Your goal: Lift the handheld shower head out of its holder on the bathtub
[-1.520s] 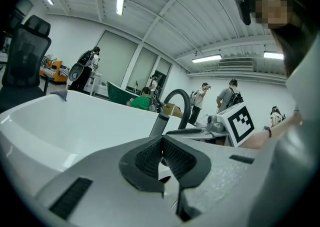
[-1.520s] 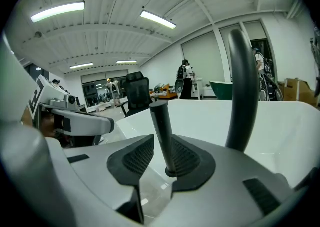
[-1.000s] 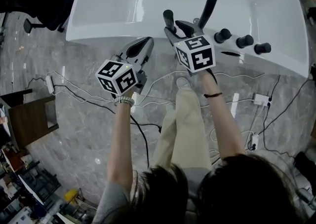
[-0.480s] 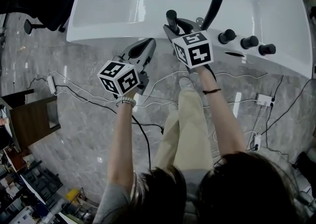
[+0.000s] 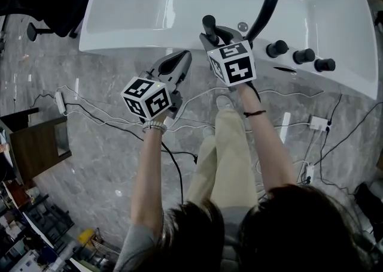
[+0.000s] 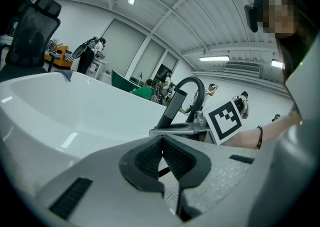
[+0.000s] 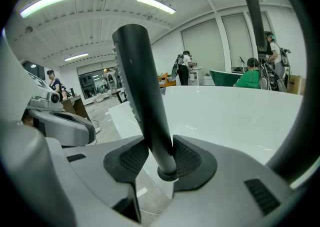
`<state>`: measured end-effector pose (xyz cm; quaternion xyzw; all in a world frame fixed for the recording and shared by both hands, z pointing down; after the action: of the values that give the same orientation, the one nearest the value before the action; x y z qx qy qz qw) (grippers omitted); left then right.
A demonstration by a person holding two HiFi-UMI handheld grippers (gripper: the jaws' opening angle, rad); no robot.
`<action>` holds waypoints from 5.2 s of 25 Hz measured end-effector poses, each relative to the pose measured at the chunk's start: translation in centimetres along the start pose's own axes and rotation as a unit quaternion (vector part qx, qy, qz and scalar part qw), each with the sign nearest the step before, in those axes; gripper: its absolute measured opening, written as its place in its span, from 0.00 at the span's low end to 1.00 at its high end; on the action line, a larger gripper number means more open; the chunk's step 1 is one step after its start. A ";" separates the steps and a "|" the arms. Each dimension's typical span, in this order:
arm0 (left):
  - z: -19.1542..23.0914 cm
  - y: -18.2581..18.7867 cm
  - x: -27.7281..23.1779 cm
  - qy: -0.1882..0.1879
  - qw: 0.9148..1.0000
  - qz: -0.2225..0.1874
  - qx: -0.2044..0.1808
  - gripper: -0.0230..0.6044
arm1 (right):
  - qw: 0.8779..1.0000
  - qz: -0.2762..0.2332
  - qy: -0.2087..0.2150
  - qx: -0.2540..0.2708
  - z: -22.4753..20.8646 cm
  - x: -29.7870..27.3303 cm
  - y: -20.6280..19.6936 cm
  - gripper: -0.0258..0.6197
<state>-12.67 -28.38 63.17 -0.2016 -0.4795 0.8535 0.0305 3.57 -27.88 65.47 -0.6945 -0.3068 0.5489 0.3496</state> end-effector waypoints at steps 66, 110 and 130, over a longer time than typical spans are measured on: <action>-16.1 15.2 9.7 -0.025 0.990 -0.087 -0.113 0.04 | 0.988 -0.140 0.022 0.064 8.2 20.9 16.5 0.25; -23.4 21.6 21.2 -0.031 0.955 -0.183 -0.232 0.04 | 0.964 -0.246 0.048 0.089 17.2 32.0 22.1 0.25; -22.7 21.4 20.0 -0.054 0.957 -0.175 -0.225 0.04 | 0.962 -0.259 0.031 0.080 16.4 32.2 22.0 0.25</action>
<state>-19.47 -16.71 28.67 -0.0701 -0.6876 0.7147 0.1071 -4.82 -11.82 27.16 -0.5777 -0.4206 0.4408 0.5432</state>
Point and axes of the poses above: the fingertips, and each gripper's own axes: x backward along the fingers, z to its left, y out of its top, the point moved 8 cm from there along x, backward along the fingers
